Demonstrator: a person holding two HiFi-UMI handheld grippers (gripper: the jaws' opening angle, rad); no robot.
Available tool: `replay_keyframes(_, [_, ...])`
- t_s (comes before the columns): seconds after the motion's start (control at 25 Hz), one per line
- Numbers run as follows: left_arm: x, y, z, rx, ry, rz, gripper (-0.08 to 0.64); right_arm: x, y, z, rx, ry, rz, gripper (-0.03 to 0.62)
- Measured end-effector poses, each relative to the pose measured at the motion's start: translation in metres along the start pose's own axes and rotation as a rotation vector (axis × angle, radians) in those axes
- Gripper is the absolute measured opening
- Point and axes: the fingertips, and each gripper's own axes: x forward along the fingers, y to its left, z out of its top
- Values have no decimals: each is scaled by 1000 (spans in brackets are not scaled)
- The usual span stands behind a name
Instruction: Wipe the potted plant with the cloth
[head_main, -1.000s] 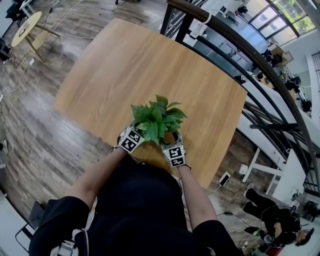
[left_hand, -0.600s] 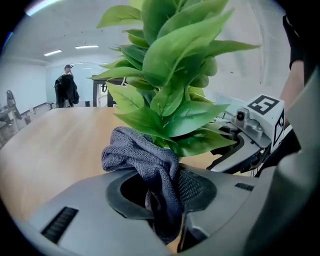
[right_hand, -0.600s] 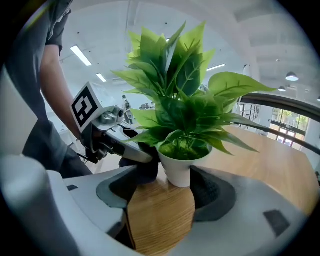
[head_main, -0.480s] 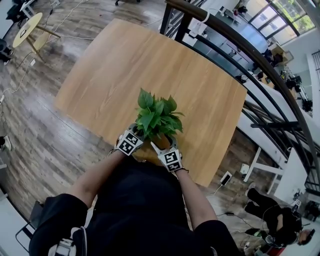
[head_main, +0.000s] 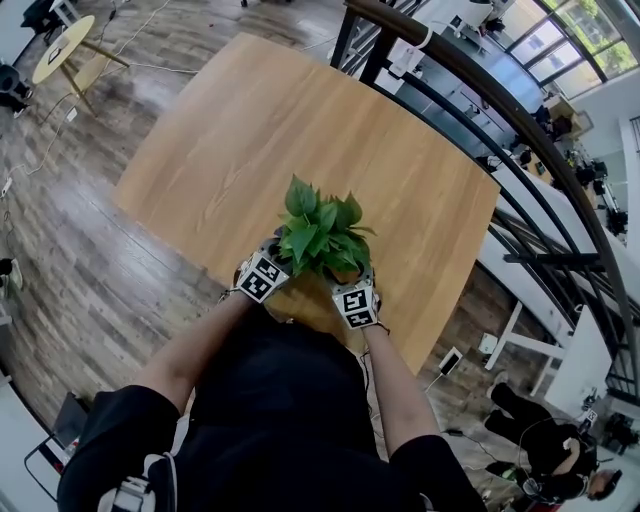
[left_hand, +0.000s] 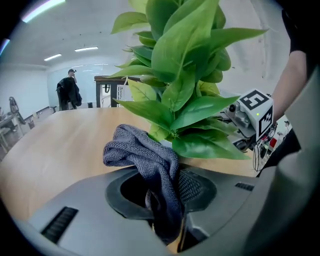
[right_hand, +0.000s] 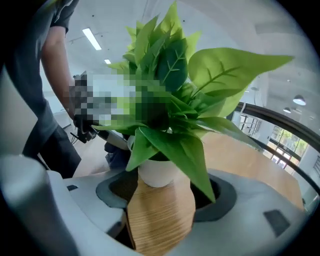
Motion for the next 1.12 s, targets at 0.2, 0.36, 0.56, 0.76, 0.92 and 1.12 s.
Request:
replay_keyframes(0.2, [-1,-5,6,26,26,-46,144,7,8,9,-40,4,38,307])
replay_keyframes(0.36, [-2,-9,5,51,16,-57,144,4,13,9,30,-1,2,305])
replay_keyframes(0.56, [-7,-22,-8,20,29,-70,144,-1,23,8,63,4,-32,305])
replay_keyframes(0.76, [-7,-44,-16,15,33,-91,144,-2,24,5,104,2,-74,305])
replay_keyframes(0.92, [-7,-47,-19,-12,32,-71,144,-4,29,1,135,-8,-71,307])
replay_keyframes(1.12, [-11,-41,-21,-50,31,-37,144,-14,47,1,89,-28,-17,305])
